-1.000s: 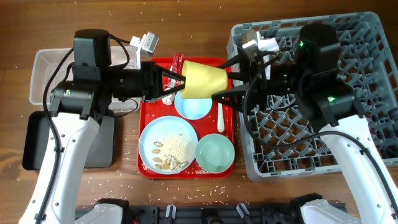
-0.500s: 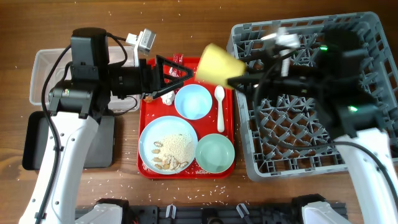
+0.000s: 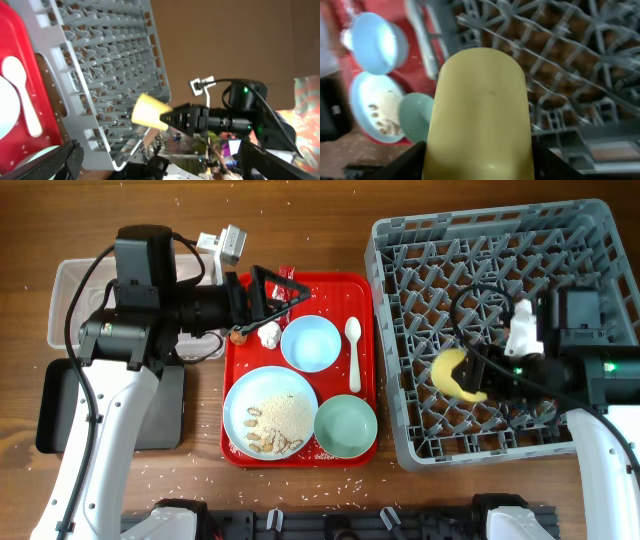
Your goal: Sort waste into correct bins and load items into the dishwasher rack
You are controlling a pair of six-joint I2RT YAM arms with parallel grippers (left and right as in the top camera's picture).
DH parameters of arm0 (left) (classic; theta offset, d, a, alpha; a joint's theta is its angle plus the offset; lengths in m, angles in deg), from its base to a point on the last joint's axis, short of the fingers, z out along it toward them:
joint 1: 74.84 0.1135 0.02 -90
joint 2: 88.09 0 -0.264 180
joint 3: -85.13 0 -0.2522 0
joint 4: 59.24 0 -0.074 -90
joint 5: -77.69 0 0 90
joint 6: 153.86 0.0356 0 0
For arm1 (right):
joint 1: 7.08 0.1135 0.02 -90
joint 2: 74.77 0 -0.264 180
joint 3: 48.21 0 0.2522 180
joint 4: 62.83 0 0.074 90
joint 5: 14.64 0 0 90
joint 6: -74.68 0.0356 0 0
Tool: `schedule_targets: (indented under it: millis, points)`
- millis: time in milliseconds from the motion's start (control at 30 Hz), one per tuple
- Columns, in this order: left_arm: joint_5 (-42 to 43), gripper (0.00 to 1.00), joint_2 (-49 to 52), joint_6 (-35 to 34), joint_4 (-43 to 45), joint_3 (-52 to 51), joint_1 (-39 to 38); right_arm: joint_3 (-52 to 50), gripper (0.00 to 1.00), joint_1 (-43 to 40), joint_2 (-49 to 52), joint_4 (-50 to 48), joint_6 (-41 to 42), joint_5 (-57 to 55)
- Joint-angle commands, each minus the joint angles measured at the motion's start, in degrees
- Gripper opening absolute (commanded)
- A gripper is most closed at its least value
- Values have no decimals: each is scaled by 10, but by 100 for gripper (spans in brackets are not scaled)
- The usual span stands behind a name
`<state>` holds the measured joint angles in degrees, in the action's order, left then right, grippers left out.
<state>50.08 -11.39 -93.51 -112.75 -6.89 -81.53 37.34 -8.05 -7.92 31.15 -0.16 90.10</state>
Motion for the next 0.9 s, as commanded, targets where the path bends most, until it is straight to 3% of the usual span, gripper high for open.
schedule_targets:
  millis: [0,100,167,300,333,400,433,533,633,733,867]
  points:
    - [-21,100,-2,9,1,3,-2,1,35,18,30,14,17,-47]
    - [-21,100,-2,9,-2,3,-2,-3,36,74,66,17,28,-49]
    - [-21,100,-2,9,-3,3,-2,-3,46,122,95,20,64,-94]
    - [-21,100,-2,9,-14,3,-2,-3,51,141,135,28,90,-128]
    - [-21,100,-2,9,-17,3,-2,-3,57,141,139,25,90,-127]
    - [-21,100,-2,9,-20,3,-2,-3,83,141,140,19,88,-115]
    - [-21,100,-2,9,-20,3,-2,1,84,141,135,0,74,-113]
    - [-21,100,-2,9,-20,3,-2,49,83,143,122,-56,2,-49]
    - [-21,100,-3,9,-12,3,4,63,72,179,112,-145,-73,33]
    - [-21,100,-14,9,-19,3,46,62,69,254,138,-168,-97,26]
    - [-74,100,-52,9,-52,3,109,48,61,322,196,-167,-39,-70]
